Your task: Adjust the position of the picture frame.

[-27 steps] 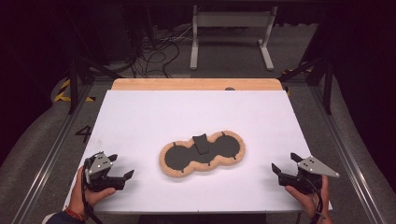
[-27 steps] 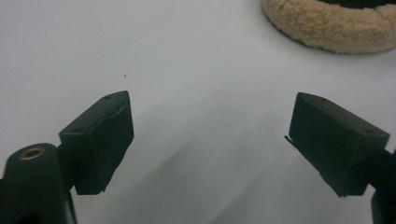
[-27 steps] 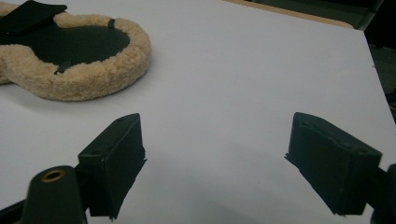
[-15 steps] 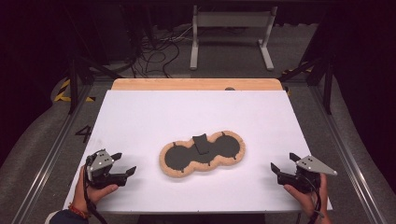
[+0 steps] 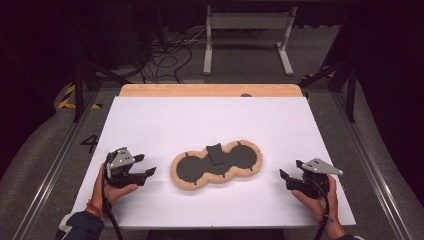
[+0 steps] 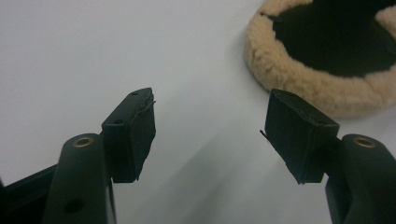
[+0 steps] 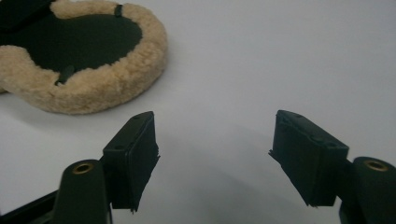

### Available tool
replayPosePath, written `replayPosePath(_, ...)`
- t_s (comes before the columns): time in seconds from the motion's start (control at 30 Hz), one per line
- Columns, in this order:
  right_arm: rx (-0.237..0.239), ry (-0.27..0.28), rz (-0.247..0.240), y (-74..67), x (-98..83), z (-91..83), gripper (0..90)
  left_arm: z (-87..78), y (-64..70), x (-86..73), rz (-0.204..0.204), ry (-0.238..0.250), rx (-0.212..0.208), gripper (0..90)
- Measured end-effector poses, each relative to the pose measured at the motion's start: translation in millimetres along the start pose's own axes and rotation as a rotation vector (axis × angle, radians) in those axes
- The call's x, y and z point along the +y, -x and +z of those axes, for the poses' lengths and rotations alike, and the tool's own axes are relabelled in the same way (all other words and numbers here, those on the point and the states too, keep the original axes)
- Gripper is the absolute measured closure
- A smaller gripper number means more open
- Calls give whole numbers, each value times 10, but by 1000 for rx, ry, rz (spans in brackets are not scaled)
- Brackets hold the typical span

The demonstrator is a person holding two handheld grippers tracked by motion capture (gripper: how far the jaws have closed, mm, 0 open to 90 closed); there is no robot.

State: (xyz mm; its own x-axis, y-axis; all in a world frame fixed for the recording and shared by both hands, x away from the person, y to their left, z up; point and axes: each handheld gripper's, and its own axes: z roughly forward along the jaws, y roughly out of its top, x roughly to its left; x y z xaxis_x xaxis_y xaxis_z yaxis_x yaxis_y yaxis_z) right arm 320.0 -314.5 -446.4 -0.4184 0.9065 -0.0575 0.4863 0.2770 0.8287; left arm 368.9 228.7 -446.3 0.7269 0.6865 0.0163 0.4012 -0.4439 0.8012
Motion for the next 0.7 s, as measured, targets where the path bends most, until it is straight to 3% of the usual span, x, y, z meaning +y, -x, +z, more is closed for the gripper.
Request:
replayPosePath(0.17, 51, -15, -21, -142, 95, 145, 481, 133, -25, 153, 18, 22, -15, 453)
replayPosePath(0.2, 65, -22, -22, -176, 110, 166, 534, 168, -33, 183, 26, 17, -15, 482)
replayPosePath(0.23, 88, -46, -35, -246, 124, 205, 616, 237, -56, 225, 28, 11, -36, 589)
replayPosePath(0.3, 97, -56, -35, -270, 124, 218, 660, 293, -65, 258, 22, 4, -40, 621)
replayPosePath(0.33, 129, -64, -36, -312, 118, 237, 705, 319, -67, 276, 24, -1, -41, 653)
replayPosePath(0.4, 149, -78, -63, -369, 114, 248, 766, 417, -37, 315, 48, -35, -21, 707)
replayPosePath(0.5, 173, -86, -74, -405, 121, 255, 818, 529, -31, 335, 60, -88, -33, 759)
replayPosePath(0.6, 181, -104, -81, -440, 127, 289, 844, 588, -43, 375, 43, -95, -45, 785)
replayPosePath(0.7, 183, -116, -89, -479, 141, 327, 862, 663, -21, 406, 65, -119, -52, 801)
